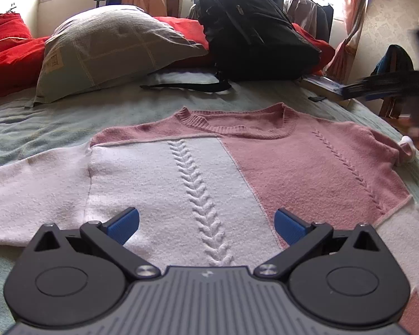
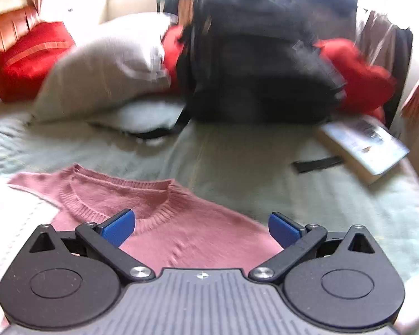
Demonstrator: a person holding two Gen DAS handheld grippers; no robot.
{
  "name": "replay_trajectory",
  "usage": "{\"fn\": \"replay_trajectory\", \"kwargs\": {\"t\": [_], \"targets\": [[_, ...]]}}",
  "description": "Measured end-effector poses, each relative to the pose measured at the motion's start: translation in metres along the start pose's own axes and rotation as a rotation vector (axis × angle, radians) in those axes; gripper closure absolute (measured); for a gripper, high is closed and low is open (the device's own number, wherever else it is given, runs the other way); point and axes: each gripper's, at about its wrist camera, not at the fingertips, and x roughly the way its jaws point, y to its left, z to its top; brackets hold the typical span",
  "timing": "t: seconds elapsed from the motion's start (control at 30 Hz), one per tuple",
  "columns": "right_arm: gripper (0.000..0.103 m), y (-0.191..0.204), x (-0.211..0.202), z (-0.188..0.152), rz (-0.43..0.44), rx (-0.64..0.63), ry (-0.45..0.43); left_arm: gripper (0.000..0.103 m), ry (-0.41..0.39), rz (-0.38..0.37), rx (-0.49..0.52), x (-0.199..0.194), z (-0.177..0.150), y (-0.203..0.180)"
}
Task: Fold clothes
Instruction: 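Move the open right gripper to the white sleeve cuff, then close the right gripper on the white sleeve cuff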
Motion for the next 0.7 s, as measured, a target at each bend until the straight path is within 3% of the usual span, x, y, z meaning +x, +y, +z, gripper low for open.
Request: {"fn": "replay_trajectory", "kwargs": {"t": [0.07,0.17,0.27,0.4,0.53,0.7], "targets": [[0.000,-0.020,-0.027,-0.019,-0.007,0.049,-0.024,0.001,0.006,0.002,0.003,0.001,0.000,-0.001],[0.000,-0.052,-0.054,-0.059,-0.027,0.135,0.017,0.001,0.005,-0.005,0.010,0.001,-0.001,-0.004],[0.000,-0.076,-0.069,-0.104,-0.050,0.233,0.056,0.001,0.023,-0.012,0.024,0.006,-0.003,-0.008],[0.000,-0.106,-0.076,-0.155,-0.013,0.403,0.035,0.001,0.062,0.005,0.053,0.017,-0.007,-0.014],[0.000,-0.134,-0.063,-0.187,-0.006,0.497,0.041,0.001,0.070,-0.006,0.056,0.024,-0.009,-0.015],[0.000,-0.172,-0.063,-0.191,0.067,0.577,-0.062,0.001,0.087,0.029,0.060,0.025,-0.006,-0.023]]}}
